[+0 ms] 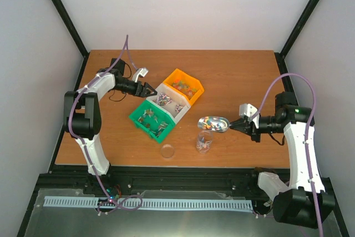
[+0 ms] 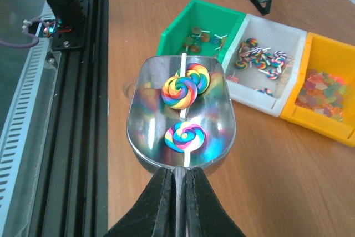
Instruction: Pack the candies
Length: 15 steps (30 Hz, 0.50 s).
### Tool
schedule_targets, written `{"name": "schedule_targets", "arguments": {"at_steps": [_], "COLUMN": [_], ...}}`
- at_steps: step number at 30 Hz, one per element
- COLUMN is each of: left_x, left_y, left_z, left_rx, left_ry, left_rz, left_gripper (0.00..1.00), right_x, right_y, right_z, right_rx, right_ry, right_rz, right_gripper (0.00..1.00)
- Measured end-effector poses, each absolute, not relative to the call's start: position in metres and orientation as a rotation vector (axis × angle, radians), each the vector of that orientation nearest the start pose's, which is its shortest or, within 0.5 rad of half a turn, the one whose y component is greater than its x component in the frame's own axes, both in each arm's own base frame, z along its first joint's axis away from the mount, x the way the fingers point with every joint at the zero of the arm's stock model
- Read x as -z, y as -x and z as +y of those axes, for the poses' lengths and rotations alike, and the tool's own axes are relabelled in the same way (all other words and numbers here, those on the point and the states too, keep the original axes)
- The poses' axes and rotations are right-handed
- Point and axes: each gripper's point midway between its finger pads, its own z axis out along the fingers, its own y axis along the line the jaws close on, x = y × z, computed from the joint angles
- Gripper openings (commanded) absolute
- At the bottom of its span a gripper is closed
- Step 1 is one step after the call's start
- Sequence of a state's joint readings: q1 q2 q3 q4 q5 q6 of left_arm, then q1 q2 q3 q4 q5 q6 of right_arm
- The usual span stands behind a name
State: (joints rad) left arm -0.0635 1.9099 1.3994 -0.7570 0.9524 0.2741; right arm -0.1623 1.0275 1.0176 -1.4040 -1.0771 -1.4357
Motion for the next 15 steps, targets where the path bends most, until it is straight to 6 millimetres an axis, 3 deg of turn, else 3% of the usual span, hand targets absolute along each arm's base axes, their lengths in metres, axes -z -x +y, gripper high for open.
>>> {"name": "schedule_targets", "arguments": {"at_steps": [5, 15], "left_x": [-0.130, -0.134], "left_y": [-0.393, -0.393], "left_z": [-0.165, -0.165], "left_rx": [1.232, 1.217], "left_ry": [-0.611, -0.616], "left_rz": [2.411, 2.404], "left_gripper": [0.80, 0.80], "right_x": [-0.236, -0.221], "right_y": [-0.160, -0.151], "right_z": [0.122, 0.113], "right_rx": [-0.742, -0.673], "right_ry": [1.401, 1.462], "right_rz": [1.695, 1.770], "right_gripper": [0.03, 0.03]}}
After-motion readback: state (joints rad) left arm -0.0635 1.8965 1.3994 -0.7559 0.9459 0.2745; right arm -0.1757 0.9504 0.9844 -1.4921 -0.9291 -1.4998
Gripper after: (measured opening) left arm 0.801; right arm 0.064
